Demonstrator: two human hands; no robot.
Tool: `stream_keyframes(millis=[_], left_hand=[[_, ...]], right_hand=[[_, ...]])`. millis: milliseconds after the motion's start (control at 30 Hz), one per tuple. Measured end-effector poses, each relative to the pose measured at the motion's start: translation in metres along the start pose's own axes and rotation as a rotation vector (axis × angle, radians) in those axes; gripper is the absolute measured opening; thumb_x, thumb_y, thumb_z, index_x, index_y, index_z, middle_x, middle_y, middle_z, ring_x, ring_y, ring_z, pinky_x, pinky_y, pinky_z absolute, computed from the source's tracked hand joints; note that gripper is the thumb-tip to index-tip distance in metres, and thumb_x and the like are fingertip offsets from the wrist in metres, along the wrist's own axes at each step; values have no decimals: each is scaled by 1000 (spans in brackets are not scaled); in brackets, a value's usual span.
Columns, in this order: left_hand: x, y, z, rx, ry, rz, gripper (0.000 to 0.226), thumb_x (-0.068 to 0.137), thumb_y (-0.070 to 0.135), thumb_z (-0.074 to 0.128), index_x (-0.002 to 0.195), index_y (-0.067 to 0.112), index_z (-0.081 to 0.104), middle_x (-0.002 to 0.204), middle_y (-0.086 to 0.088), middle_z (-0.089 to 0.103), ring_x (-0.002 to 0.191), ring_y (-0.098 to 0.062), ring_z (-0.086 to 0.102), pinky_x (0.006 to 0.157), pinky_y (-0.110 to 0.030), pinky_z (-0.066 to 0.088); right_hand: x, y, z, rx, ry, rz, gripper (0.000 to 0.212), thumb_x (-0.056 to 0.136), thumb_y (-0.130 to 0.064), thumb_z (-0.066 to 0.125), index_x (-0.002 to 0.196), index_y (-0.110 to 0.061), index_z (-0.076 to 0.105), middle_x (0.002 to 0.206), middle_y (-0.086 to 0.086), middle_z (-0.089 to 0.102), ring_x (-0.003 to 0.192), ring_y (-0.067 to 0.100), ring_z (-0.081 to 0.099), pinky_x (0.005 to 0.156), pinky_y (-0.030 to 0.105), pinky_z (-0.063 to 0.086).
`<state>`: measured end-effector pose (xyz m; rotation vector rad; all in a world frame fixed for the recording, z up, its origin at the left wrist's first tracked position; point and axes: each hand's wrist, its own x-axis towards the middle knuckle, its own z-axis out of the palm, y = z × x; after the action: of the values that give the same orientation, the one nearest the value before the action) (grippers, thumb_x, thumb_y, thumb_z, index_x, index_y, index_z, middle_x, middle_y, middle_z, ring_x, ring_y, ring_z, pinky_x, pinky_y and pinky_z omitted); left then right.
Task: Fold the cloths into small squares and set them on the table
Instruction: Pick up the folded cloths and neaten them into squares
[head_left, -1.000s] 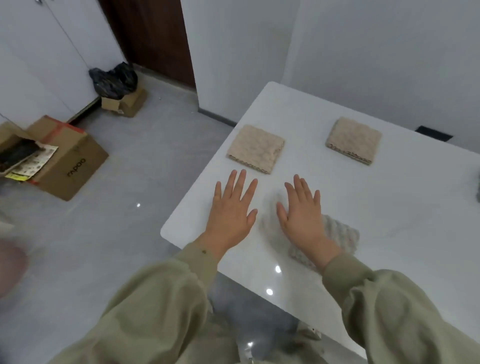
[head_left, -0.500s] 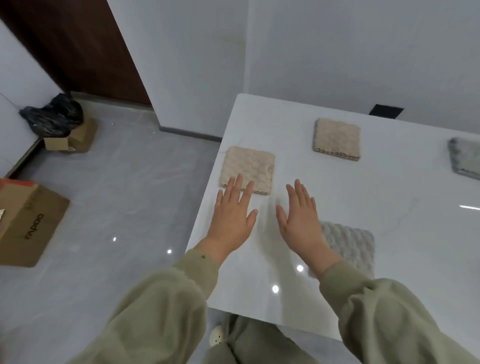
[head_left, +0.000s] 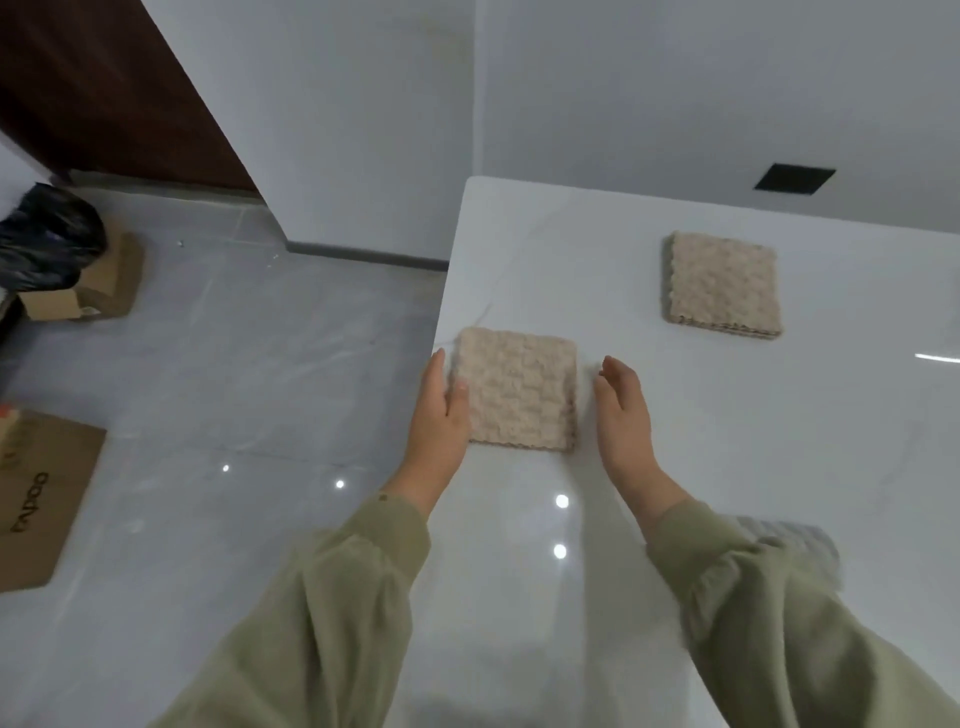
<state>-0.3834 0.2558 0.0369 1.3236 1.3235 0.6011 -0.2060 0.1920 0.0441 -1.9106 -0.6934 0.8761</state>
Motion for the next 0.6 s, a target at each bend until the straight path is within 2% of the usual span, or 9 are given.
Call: stream_keyframes(millis=[67, 133, 333, 400, 500, 600], left_hand=[[19, 1, -2, -113, -20, -41, 52, 101, 30, 36, 150, 26, 17, 154, 11, 21, 135, 2, 21, 109, -20, 20], [34, 3, -1, -171, -40, -44, 51, 101, 28, 36, 150, 25, 18, 154, 12, 21, 139, 0, 21, 112, -21, 20], [48, 7, 10, -141, -97, -8, 50, 102, 20, 35, 149, 22, 21, 154, 12, 23, 132, 8, 22, 93, 5, 20], [50, 5, 9, -150, -86, 3, 49, 101, 18, 36, 149, 20, 22, 154, 11, 23, 133, 8, 22, 96, 4, 21], [51, 3, 6, -189, -71, 12, 49, 102, 19, 35, 149, 19, 22, 154, 10, 24, 135, 7, 23, 106, -5, 21], [49, 5, 8, -127, -93, 41, 50, 101, 16, 35, 149, 17, 21, 154, 9, 22, 135, 6, 20, 101, 2, 19]], right_hand=[[14, -5, 9, 77, 64, 22, 39, 100, -17, 40, 138, -11, 39, 141, 5, 43, 129, 13, 40, 95, 11, 29], [24, -8, 19, 139, 102, 33, 38, 99, -15, 41, 137, -11, 40, 138, 3, 45, 127, 13, 42, 97, 16, 31], [30, -12, 46, 162, 81, 37, 37, 97, -17, 43, 134, -18, 43, 133, -4, 49, 123, 9, 46, 104, 24, 36], [30, -12, 48, 156, 81, 40, 38, 97, -17, 43, 135, -18, 43, 131, -6, 50, 121, 7, 46, 104, 24, 37], [30, -10, 45, 206, 116, 35, 37, 98, -14, 41, 134, -15, 44, 131, -7, 49, 122, 6, 46, 104, 22, 36], [29, -11, 47, 146, 78, 30, 39, 98, -16, 42, 137, -16, 42, 132, -8, 48, 121, 5, 44, 98, 15, 35]])
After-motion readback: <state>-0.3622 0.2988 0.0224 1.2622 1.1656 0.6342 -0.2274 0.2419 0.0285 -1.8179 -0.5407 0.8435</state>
